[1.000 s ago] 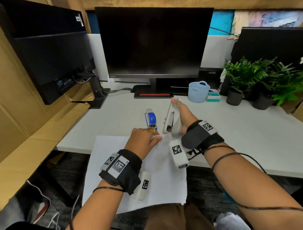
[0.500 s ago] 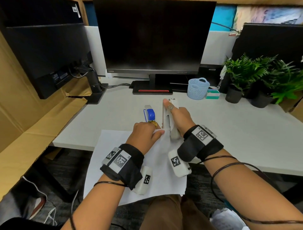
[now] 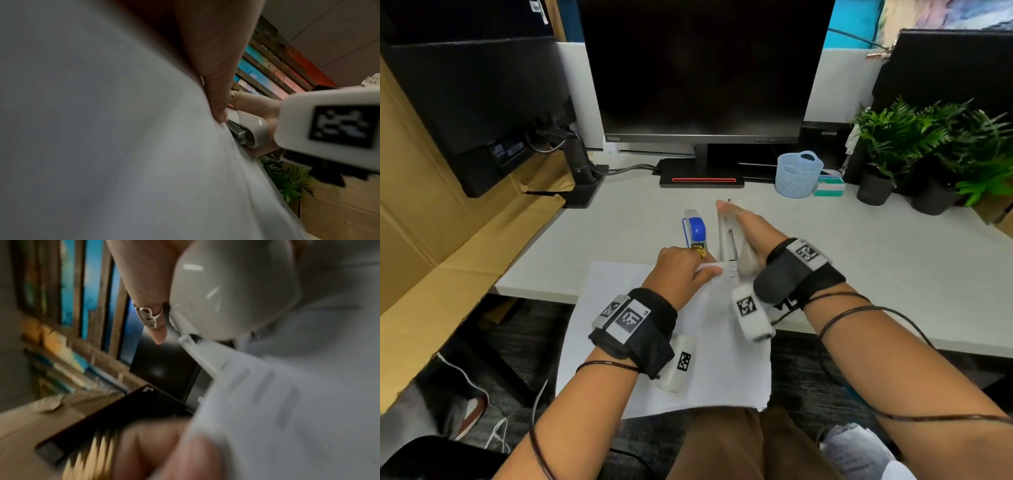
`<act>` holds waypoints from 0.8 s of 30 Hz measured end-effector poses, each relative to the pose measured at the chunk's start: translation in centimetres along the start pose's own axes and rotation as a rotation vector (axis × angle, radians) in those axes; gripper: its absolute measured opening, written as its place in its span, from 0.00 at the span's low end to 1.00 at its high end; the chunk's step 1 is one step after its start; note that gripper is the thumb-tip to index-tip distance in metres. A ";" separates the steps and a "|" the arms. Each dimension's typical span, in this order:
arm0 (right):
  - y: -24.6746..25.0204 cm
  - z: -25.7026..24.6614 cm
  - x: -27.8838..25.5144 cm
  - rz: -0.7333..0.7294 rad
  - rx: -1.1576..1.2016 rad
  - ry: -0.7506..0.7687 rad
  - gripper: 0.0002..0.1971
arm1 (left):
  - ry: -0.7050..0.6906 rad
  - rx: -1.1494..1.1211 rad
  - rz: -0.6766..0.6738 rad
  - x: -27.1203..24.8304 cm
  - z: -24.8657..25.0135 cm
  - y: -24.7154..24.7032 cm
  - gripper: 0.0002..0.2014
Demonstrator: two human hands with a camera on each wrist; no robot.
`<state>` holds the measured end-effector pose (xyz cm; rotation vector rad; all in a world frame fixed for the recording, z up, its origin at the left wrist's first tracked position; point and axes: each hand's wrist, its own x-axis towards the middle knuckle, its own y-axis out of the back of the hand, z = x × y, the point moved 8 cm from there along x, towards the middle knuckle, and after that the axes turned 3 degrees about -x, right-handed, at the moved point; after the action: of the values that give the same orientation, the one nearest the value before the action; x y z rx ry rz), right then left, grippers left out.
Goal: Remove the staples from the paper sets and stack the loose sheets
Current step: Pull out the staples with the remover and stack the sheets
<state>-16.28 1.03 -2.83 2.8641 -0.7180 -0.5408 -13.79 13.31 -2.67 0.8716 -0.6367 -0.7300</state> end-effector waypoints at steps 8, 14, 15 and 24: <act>2.3 0.4 5.7 -0.010 -0.354 -0.095 0.08 | 0.004 0.009 0.007 0.4 -2.1 -0.4 0.14; 1.5 -1.5 5.1 -0.061 -1.346 0.137 0.44 | 0.022 0.166 -0.007 1.1 -3.1 -0.4 0.17; 1.2 -1.4 5.1 -0.083 -1.406 0.135 0.45 | 0.032 0.217 -0.019 1.3 -3.2 -0.4 0.18; 0.5 -3.0 8.6 0.062 -1.109 0.098 0.33 | 0.100 0.289 -0.064 1.9 -4.1 -0.3 0.16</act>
<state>-8.33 -3.35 -2.58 1.8080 -0.3108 -0.5420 -9.72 13.53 -4.63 1.1912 -0.6365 -0.6561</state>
